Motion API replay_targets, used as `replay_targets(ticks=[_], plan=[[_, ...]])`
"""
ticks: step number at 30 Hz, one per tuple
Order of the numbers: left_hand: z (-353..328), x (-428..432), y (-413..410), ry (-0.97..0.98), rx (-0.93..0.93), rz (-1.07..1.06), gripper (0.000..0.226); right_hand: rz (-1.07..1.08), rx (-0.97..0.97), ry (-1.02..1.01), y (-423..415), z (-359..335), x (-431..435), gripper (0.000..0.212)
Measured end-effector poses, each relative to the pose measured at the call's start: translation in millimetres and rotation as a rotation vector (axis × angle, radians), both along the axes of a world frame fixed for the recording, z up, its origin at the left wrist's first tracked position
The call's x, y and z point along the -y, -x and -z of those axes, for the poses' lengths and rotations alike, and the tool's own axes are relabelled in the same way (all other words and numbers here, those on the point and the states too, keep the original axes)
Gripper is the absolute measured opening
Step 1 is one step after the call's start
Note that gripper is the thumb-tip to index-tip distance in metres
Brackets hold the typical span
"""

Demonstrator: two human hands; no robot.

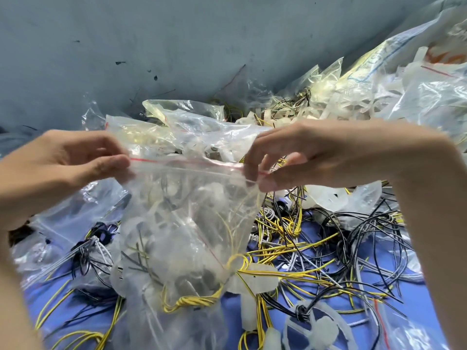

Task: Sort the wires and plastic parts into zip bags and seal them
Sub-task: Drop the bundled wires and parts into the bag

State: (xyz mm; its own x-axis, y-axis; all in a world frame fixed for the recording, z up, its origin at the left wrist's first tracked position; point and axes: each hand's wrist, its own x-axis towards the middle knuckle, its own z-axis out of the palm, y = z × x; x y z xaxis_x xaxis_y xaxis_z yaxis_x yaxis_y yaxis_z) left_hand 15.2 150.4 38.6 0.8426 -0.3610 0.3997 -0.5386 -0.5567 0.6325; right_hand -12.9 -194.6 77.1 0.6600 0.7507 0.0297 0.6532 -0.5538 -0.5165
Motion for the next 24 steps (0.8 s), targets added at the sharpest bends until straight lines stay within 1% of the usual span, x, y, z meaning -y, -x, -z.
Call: replay_targets(ticks=[1,3,5,7,10,12,14,18,22,24], plan=[[-1,-5,-2,0.021,0.005,-0.017,0.041,0.008,-0.011,-0.006,-1,1,0,0.019],[-2,-11,-5,0.053,0.030,-0.039,0.044,0.010,-0.085,-0.102,-2,4,-2,0.009],[-3,-12,-9,0.074,0.078,-0.060,0.045,0.031,-0.118,-0.164,0,4,-6,0.016],[-2,-9,-11,0.111,0.098,-0.052,0.044,0.055,-0.108,-0.143,-1,6,-10,0.024],[1,-11,-13,0.172,0.023,-0.006,0.046,0.067,-0.173,-0.109,-1,9,-13,0.025],[4,-19,-13,0.211,-0.043,0.012,0.051,0.061,-0.170,-0.111,0,8,-14,0.030],[8,-27,-15,0.217,-0.061,0.007,0.054,0.053,-0.161,-0.153,0,6,-13,0.034],[10,-30,-17,0.244,-0.050,0.026,0.049,0.046,-0.193,-0.163,1,6,-13,0.033],[11,-29,-16,0.262,-0.030,0.032,0.049,0.044,-0.162,-0.189,1,10,-19,0.028],[13,-27,-15,0.274,0.006,0.031,0.037,0.041,-0.152,-0.217,1,10,-21,0.029]])
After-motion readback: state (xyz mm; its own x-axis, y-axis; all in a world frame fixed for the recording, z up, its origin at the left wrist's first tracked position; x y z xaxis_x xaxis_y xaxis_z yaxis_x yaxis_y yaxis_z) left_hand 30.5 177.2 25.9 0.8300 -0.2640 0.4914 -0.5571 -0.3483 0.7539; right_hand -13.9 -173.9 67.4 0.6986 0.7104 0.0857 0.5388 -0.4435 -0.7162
